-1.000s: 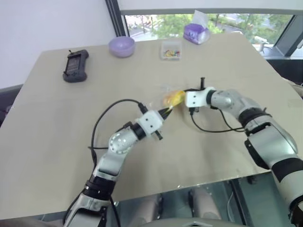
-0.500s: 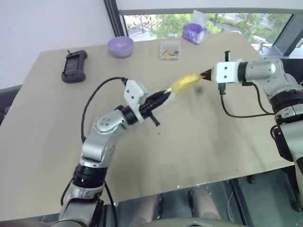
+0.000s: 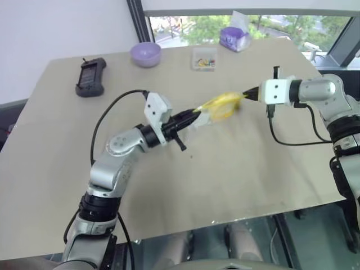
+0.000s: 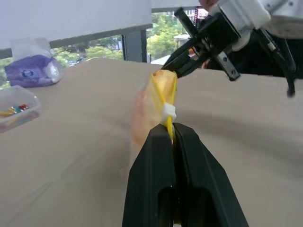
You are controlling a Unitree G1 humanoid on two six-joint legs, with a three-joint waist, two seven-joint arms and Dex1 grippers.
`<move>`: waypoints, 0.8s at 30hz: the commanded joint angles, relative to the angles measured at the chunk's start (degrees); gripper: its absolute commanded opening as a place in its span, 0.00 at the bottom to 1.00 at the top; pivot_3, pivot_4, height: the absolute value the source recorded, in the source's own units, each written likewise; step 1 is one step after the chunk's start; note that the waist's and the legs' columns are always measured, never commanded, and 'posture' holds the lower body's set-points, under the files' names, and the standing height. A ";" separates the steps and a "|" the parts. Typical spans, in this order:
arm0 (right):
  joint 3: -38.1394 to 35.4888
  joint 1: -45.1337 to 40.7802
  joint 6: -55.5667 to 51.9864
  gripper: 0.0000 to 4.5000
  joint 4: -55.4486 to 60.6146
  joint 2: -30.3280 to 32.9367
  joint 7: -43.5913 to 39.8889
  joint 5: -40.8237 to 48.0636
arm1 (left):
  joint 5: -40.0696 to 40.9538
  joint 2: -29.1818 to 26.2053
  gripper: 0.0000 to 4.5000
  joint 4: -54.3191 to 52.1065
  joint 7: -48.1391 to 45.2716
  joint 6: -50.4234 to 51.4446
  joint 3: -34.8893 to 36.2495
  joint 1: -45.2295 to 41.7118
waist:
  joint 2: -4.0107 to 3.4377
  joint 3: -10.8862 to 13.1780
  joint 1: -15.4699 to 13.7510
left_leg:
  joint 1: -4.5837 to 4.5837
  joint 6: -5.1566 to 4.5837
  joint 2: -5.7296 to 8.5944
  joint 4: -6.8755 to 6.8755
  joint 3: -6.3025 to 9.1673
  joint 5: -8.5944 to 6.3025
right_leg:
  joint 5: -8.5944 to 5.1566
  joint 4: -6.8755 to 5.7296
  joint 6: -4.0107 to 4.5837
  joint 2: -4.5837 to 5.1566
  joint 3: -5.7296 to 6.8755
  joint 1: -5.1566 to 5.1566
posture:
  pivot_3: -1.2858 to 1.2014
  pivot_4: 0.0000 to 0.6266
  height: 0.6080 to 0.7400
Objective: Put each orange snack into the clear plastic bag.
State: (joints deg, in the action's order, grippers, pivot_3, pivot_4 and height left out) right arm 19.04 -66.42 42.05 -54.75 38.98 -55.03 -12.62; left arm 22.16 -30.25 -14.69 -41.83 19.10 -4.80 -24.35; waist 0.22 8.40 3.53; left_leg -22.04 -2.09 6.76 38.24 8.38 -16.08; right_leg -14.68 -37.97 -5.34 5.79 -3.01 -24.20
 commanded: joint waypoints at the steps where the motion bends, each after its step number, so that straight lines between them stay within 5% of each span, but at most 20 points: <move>1: 1.12 2.67 -0.70 0.07 -1.86 7.32 -2.47 -4.84 | 5.25 2.29 0.00 -2.25 1.96 1.66 5.88 1.25 | -0.01 -0.01 -0.20 | 0.04 0.00 0.00 -0.03 0.01 0.00 | 0.00 0.01 0.00 0.00 0.00 0.03 | 0.52 0.24 0.97; 9: -2.24 6.11 -4.61 0.80 1.93 5.01 -1.88 -0.83 | 1.81 2.84 0.00 -3.00 1.35 -0.44 3.83 1.79 | 0.06 0.13 -0.88 | -0.03 0.00 0.00 0.05 -0.04 0.00 | 0.00 0.01 0.00 0.02 -0.04 -0.01 | 0.52 0.24 0.97; 14: -4.96 11.06 -11.09 0.80 8.48 4.74 -9.49 6.59 | 0.54 3.00 0.00 -2.93 1.15 -1.23 3.11 2.58 | 0.06 0.13 -1.22 | -0.05 0.00 0.00 0.06 0.01 0.00 | 0.00 0.01 0.00 0.01 0.01 0.00 | 0.52 0.24 0.97; 19: -7.48 22.65 -34.68 0.80 30.47 8.94 -21.76 18.89 | 1.38 5.54 0.00 -1.72 4.40 -0.22 5.16 2.21 | 0.07 0.13 -1.72 | -0.11 -0.01 0.02 0.08 0.14 0.00 | 0.00 0.04 0.00 0.06 0.13 0.02 | 0.52 0.24 0.97; 24: -10.25 34.36 -54.56 0.80 49.65 13.06 -21.19 24.72 | 5.12 10.87 0.00 -1.90 10.01 3.29 8.33 2.74 | 0.07 0.13 -2.32 | -0.21 -0.01 0.03 0.14 0.25 -0.01 | 0.00 0.05 0.00 0.11 0.24 0.01 | 0.52 0.24 0.97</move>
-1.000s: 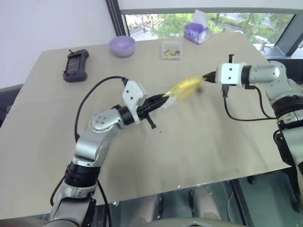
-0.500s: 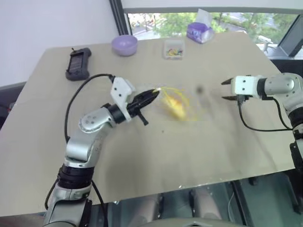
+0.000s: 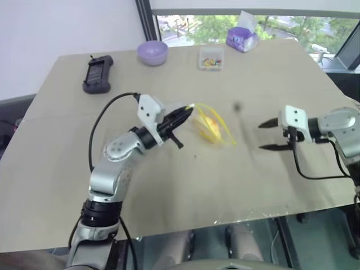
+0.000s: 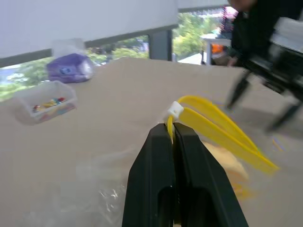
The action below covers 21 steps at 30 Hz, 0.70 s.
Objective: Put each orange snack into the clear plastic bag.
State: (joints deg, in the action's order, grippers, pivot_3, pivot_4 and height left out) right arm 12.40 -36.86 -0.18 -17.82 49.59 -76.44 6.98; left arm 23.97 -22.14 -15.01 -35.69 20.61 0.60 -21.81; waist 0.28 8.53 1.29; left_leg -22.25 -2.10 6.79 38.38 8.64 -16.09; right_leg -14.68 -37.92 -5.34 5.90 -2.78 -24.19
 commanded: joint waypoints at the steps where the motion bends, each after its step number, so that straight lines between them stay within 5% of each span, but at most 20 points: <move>1: -4.06 7.17 -13.92 0.80 15.65 3.14 0.47 5.70 | 3.49 3.37 0.00 -1.86 4.43 2.21 2.97 0.63 | 0.01 -0.01 -0.32 | 0.02 0.00 0.00 0.02 -0.03 0.00 | 0.00 -0.02 0.00 0.03 -0.03 0.00 | 0.52 0.24 0.97; 11: -5.39 4.99 -18.32 0.80 15.45 -5.39 17.06 1.17 | 2.61 2.63 0.00 -0.80 3.16 1.84 1.97 1.84 | 0.05 -0.01 -0.70 | 0.17 0.00 -0.01 0.09 -0.15 0.00 | 0.02 -0.10 -0.01 -0.02 -0.10 0.12 | 0.52 0.24 0.97; 21: -0.83 2.66 -15.69 0.80 15.08 -11.68 19.68 -2.96 | 2.54 2.64 0.00 -0.29 2.97 1.73 2.01 1.24 | 0.05 -0.01 -0.61 | 0.15 0.00 0.00 0.04 -0.12 0.00 | 0.01 -0.04 -0.01 -0.01 -0.06 0.11 | 0.52 0.24 0.97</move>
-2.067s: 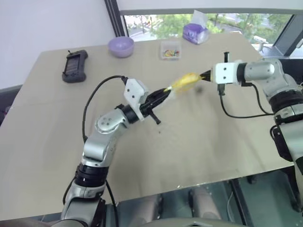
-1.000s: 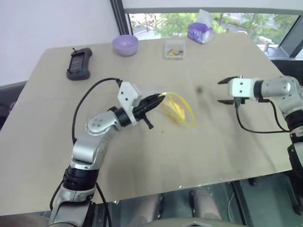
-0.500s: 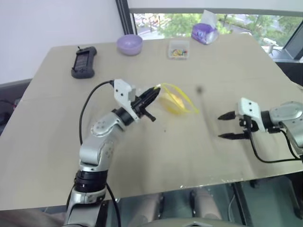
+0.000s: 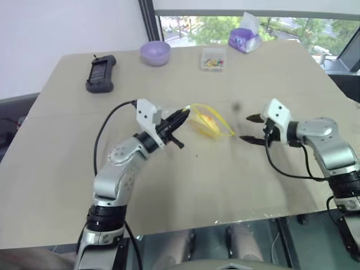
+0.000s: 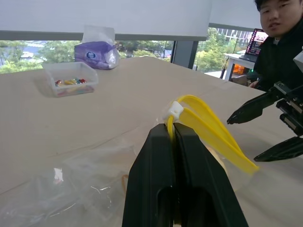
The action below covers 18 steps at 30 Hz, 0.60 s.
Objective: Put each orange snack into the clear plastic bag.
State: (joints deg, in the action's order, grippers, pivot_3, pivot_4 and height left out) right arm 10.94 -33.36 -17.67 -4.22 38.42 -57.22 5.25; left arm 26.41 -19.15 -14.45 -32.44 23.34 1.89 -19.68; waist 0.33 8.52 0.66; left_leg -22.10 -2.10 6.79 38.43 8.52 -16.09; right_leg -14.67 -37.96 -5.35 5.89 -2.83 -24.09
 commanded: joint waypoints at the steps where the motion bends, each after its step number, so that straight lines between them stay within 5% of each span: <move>1: 0.79 -0.88 1.77 0.80 1.46 -1.03 0.53 -1.25 | 0.12 -0.35 0.00 -0.84 -0.30 -0.99 0.73 -0.90 | 0.00 0.00 0.03 | 0.00 0.00 0.00 0.00 0.00 0.00 | 0.00 0.00 0.00 0.00 0.00 0.00 | 0.52 0.24 0.97; 9: 0.86 -2.14 0.89 0.80 1.85 -3.76 1.27 -1.35 | 0.00 -0.34 0.00 -0.92 -0.22 -1.02 0.68 -0.71 | 0.00 0.00 0.08 | 0.00 0.00 0.00 0.00 0.02 0.00 | 0.00 0.00 0.00 -0.01 0.00 0.00 | 0.52 0.24 0.97; 12: 0.37 -2.58 0.41 0.62 1.87 -4.24 1.23 -0.64 | -0.12 -0.31 0.00 -0.86 -0.17 -1.07 0.71 -0.70 | 0.00 0.00 0.07 | 0.00 0.00 0.00 0.00 0.02 0.00 | 0.00 0.00 0.00 -0.01 0.01 0.00 | 0.52 0.24 0.97; 18: 0.51 -2.63 -0.12 0.01 2.60 -4.15 0.18 0.22 | -0.49 -0.21 0.00 -0.51 -0.03 -1.40 0.83 -0.77 | 0.00 0.00 0.08 | 0.00 0.00 0.00 0.00 0.02 0.00 | 0.00 0.00 0.00 -0.01 0.01 0.00 | 0.52 0.24 0.97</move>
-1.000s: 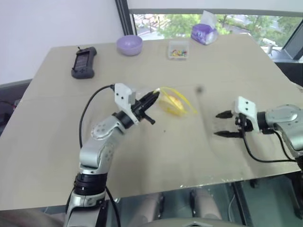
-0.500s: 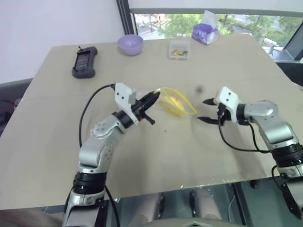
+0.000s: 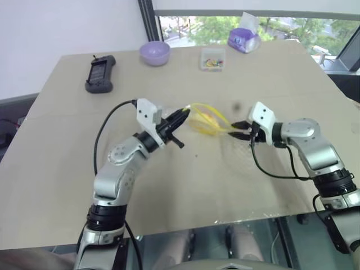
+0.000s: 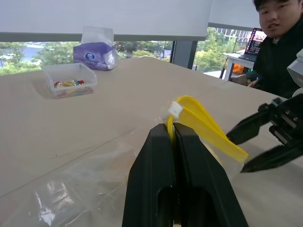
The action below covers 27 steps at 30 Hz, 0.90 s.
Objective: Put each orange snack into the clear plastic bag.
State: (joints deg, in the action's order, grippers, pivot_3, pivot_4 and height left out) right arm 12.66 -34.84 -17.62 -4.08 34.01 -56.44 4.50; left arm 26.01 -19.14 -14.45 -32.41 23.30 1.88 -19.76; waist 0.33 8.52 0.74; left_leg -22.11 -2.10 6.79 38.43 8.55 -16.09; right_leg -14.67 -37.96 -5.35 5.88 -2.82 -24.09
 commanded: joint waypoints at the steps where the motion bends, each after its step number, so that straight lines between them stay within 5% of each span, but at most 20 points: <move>1: -1.21 -1.11 -0.24 0.01 2.62 0.32 -0.77 1.08 | -0.16 -0.20 0.00 -0.45 -0.05 -1.43 0.83 -0.71 | 0.00 0.00 0.00 | 0.00 0.00 0.00 0.00 0.00 0.00 | 0.00 0.00 0.00 0.00 0.00 0.00 | 0.52 0.24 0.97; 12: -3.16 -1.63 -1.65 0.01 4.99 1.85 -2.63 3.60 | -0.82 -0.45 0.00 0.30 -0.45 -2.37 0.59 -1.05 | 0.00 0.00 -0.03 | 0.00 0.00 0.00 0.00 0.00 0.00 | 0.00 0.00 0.00 0.00 0.00 0.00 | 0.52 0.24 0.97; 22: -15.45 -12.23 -13.96 0.01 2.01 5.66 -7.47 19.02 | 2.27 -3.83 0.00 0.64 -2.63 -0.48 3.96 -5.07 | 0.03 0.01 -0.08 | -0.06 0.00 0.00 -0.03 0.11 0.00 | 0.00 0.07 0.01 0.02 0.10 -0.01 | 0.52 0.24 0.97; 27: -10.95 -10.10 -6.49 0.01 -0.74 10.36 -10.94 12.83 | 5.70 -5.79 0.00 -1.01 -6.24 2.22 3.77 -4.43 | 0.03 0.01 -0.09 | -0.09 -0.01 0.04 -0.04 0.14 -0.01 | 0.00 0.12 0.00 0.07 0.16 0.00 | 0.52 0.24 0.97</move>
State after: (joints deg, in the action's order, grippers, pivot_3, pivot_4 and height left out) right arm 3.54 -44.35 -25.50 -4.59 44.06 -66.53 16.94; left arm 28.51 -25.05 -13.51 -37.98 24.05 3.54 -24.20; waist 0.36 8.53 0.65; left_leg -22.19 -2.11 6.83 38.36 8.68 -16.10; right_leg -14.67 -37.81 -5.34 5.95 -2.67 -24.08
